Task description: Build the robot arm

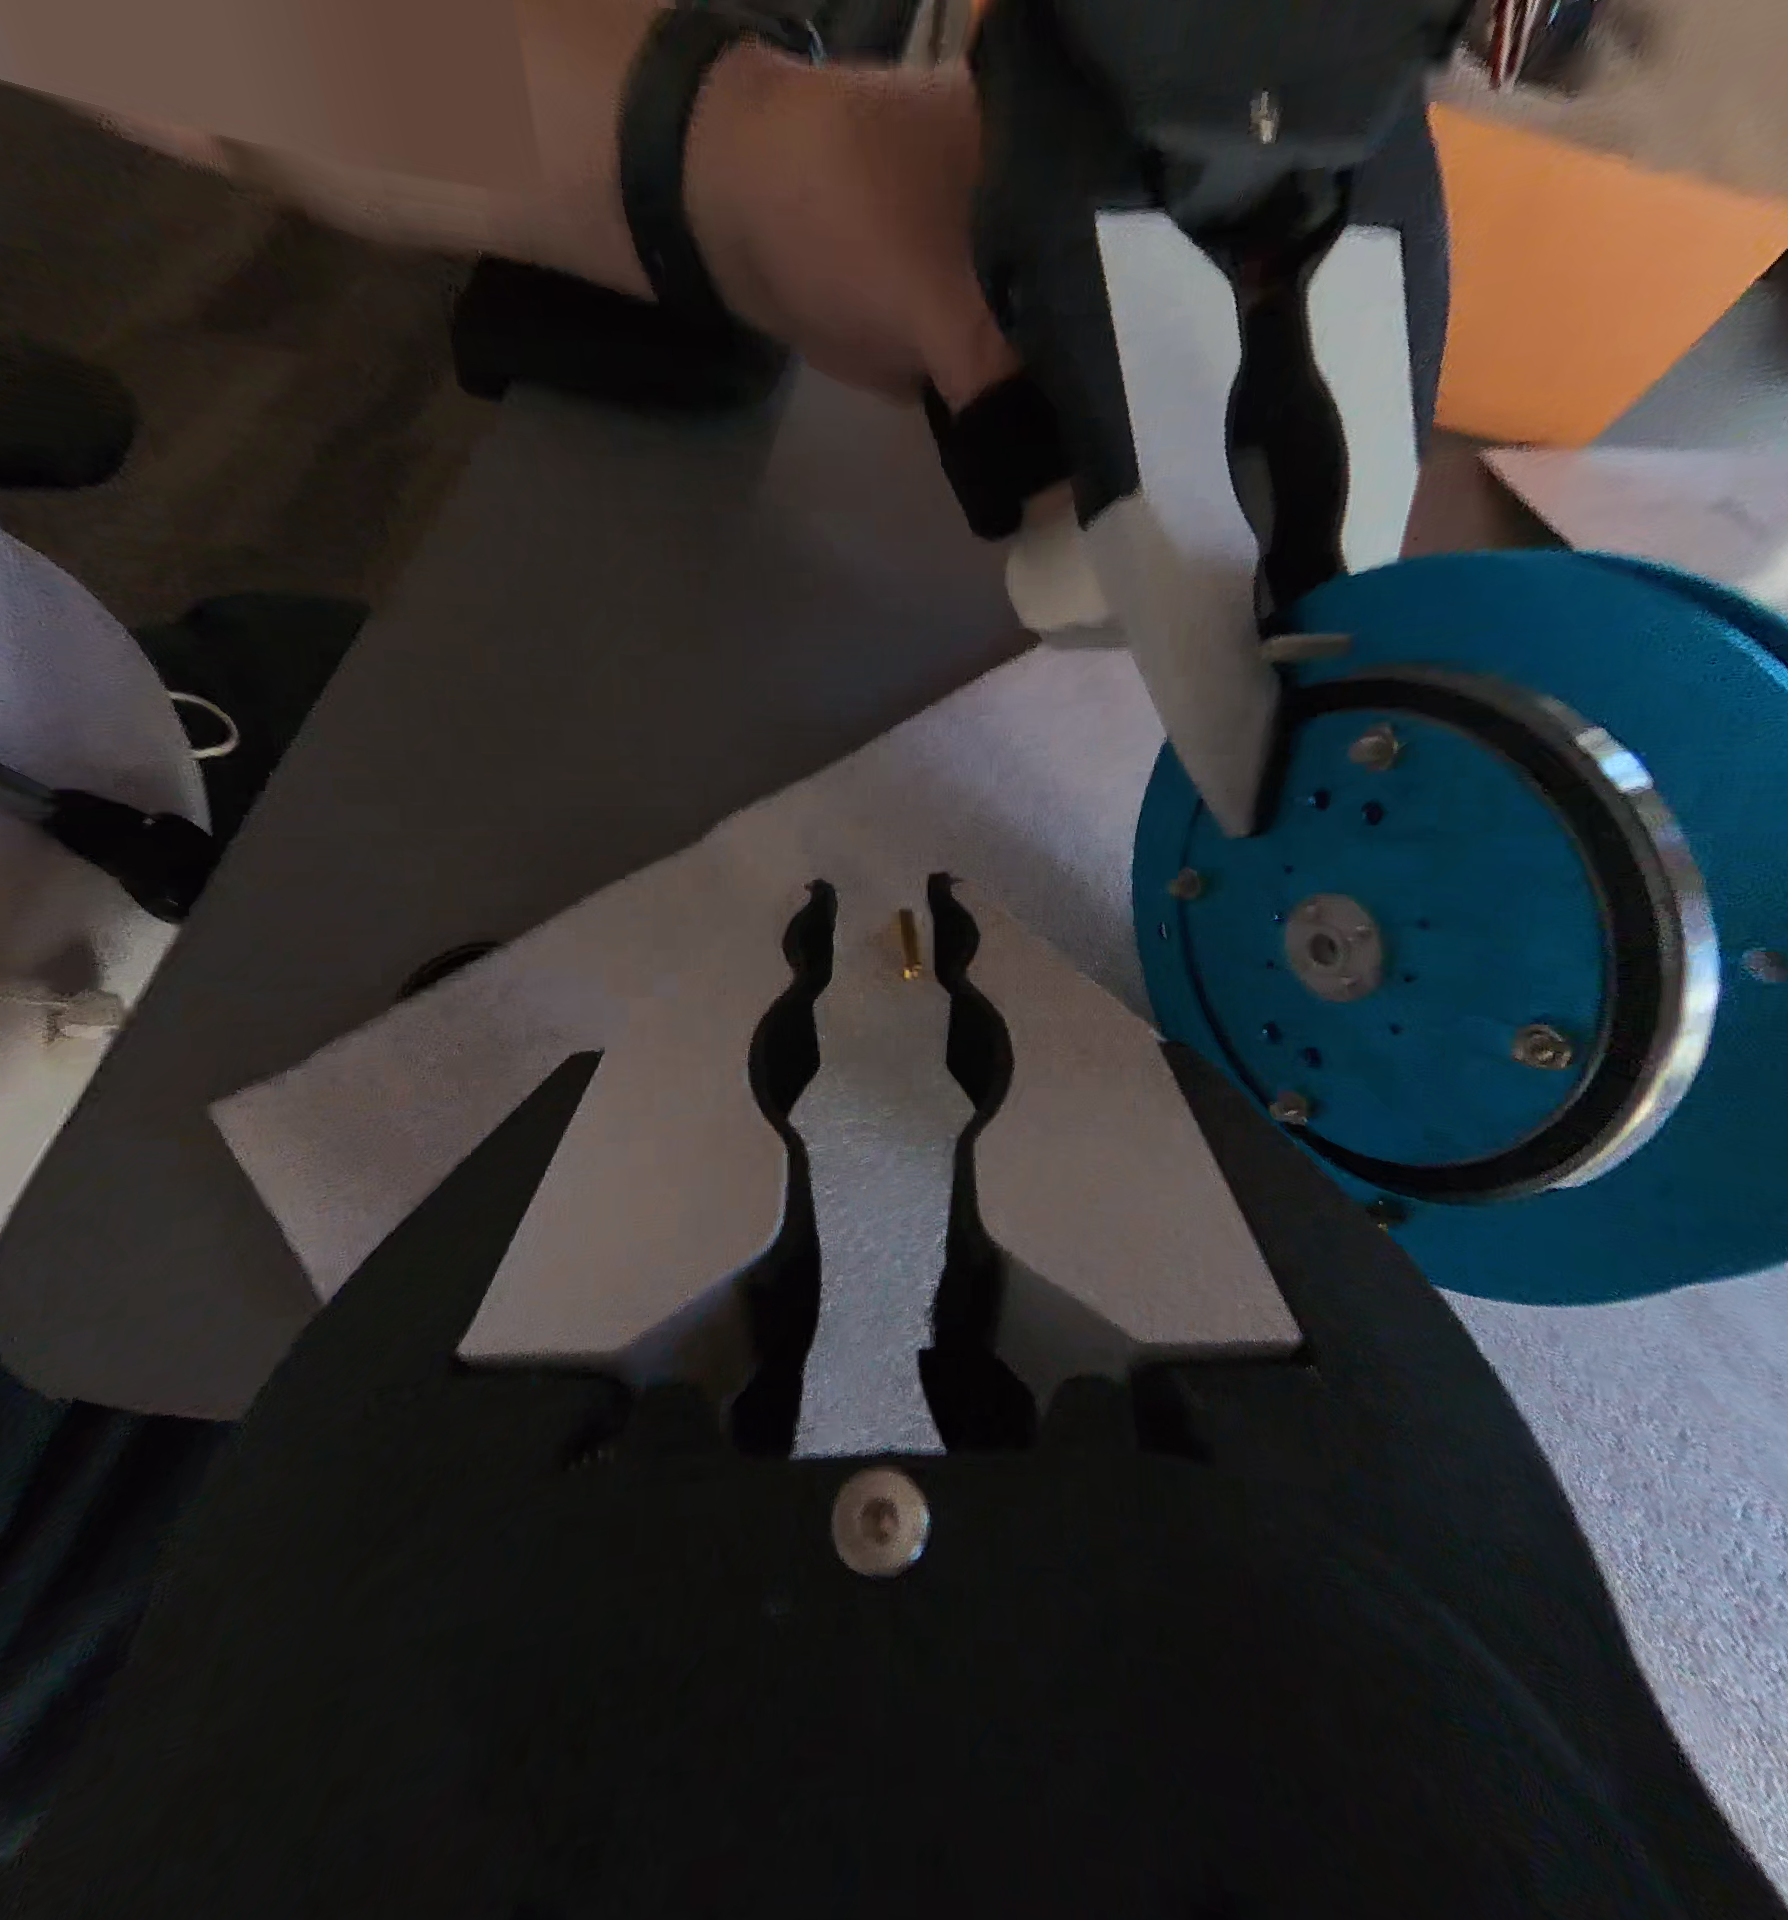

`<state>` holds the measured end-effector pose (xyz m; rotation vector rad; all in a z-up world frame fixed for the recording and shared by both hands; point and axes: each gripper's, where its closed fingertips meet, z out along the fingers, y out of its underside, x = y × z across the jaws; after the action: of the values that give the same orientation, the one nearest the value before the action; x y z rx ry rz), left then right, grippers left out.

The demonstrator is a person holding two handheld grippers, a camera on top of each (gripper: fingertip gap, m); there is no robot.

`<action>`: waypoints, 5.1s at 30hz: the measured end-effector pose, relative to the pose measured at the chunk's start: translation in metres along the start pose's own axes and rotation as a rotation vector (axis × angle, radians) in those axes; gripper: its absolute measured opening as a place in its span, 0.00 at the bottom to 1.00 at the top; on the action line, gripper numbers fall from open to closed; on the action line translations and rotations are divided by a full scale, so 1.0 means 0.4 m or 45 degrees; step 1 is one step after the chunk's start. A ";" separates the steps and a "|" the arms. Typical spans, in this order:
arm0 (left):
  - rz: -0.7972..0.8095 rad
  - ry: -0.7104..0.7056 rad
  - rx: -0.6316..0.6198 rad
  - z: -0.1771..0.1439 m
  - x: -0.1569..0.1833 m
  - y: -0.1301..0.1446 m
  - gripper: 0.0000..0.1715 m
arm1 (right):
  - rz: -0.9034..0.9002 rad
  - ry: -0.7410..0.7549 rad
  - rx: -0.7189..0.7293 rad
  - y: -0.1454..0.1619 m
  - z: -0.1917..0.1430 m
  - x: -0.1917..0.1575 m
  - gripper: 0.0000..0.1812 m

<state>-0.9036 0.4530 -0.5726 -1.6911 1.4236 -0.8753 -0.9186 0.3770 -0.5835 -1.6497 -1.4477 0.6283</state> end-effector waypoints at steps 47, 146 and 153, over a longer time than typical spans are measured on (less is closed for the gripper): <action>-0.085 -0.438 -0.069 0.006 0.035 -0.005 0.08 | 0.377 1.015 -0.042 -0.021 -0.074 0.086 0.02; -0.038 -0.472 0.210 -0.017 -0.026 -0.072 0.10 | 0.050 0.126 -0.034 0.018 -0.103 0.017 0.11; -0.022 -0.474 0.213 -0.017 -0.020 -0.071 0.10 | 0.335 0.067 -0.102 0.112 -0.041 0.009 0.08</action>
<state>-0.8971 0.4630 -0.5450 -1.6384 1.0576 -0.6285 -0.8800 0.3769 -0.6115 -1.9243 -1.2427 0.6733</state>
